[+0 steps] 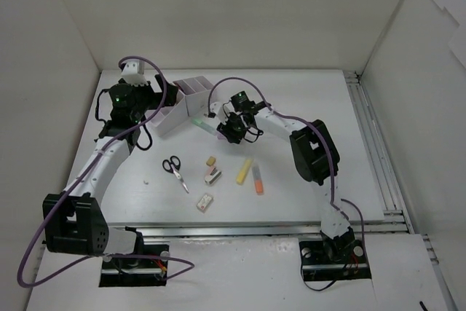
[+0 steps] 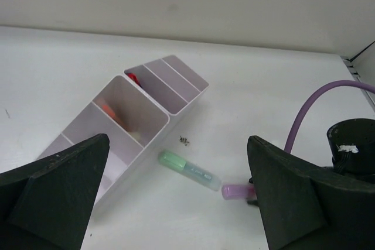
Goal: Sort the stationery into containers
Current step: Pick up the stationery from the center of the board.
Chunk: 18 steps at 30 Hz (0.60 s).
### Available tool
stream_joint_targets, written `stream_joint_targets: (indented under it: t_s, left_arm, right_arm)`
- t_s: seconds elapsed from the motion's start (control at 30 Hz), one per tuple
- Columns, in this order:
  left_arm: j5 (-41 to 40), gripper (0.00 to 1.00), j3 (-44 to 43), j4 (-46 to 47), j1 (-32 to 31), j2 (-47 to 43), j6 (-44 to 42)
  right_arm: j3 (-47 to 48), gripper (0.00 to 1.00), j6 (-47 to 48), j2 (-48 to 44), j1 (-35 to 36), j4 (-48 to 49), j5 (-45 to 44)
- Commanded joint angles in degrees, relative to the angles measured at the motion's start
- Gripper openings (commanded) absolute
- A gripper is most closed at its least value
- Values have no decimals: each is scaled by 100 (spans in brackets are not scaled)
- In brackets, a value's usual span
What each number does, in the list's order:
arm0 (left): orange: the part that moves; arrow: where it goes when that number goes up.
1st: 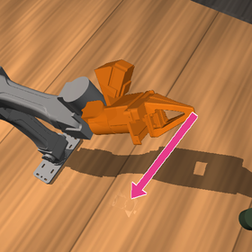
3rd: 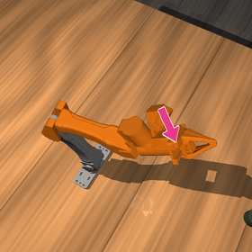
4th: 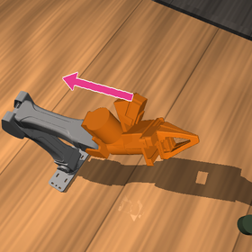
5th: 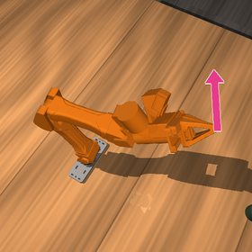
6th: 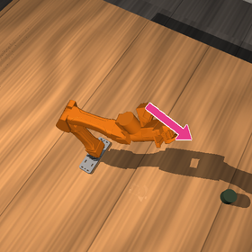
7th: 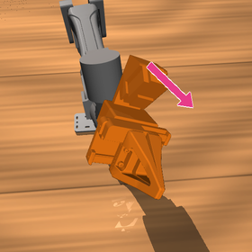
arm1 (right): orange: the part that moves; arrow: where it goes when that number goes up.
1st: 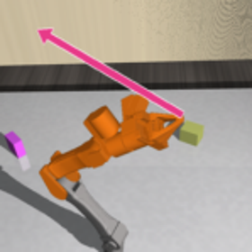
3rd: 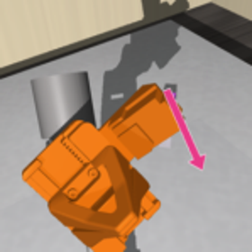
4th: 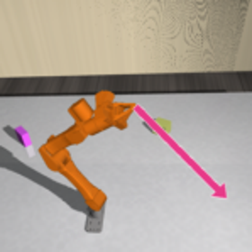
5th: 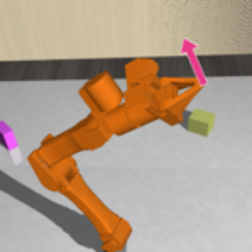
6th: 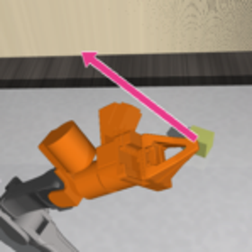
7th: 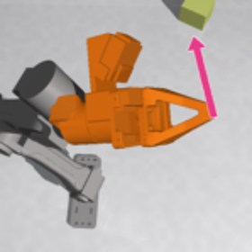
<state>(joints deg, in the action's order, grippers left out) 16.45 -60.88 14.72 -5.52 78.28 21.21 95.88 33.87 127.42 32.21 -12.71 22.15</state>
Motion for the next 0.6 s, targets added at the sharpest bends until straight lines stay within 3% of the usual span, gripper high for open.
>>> stream_joint_targets:
  t_s: [0.0, 0.13, 0.33, 0.43, 0.47, 0.57]
  left_arm:
    - [-238, 99, -73, -162, -11, -524, -179]
    - [24, 99, 50, -400, -63, -717, -126]
    - [788, 99, 138, -295, -413, -630, 128]
    - [1087, 100, 147, -233, -608, -420, 312]
    - [1202, 100, 225, -41, -695, -384, 383]
    - [1571, 100, 418, 511, -827, -279, 734]
  right_arm:
    - [177, 26, 199, -102, -13, -364, -132]
    - [-155, 7, 287, -724, 66, -346, -141]
    - [-1085, 1, -115, -2050, 172, 170, 377]
    - [-1982, 0, -772, -2826, 225, 1233, 588]
    - [-2203, 0, -1011, -3028, 233, 2080, 693]
    - [-3038, 0, -1960, -3635, 242, 3444, 965]
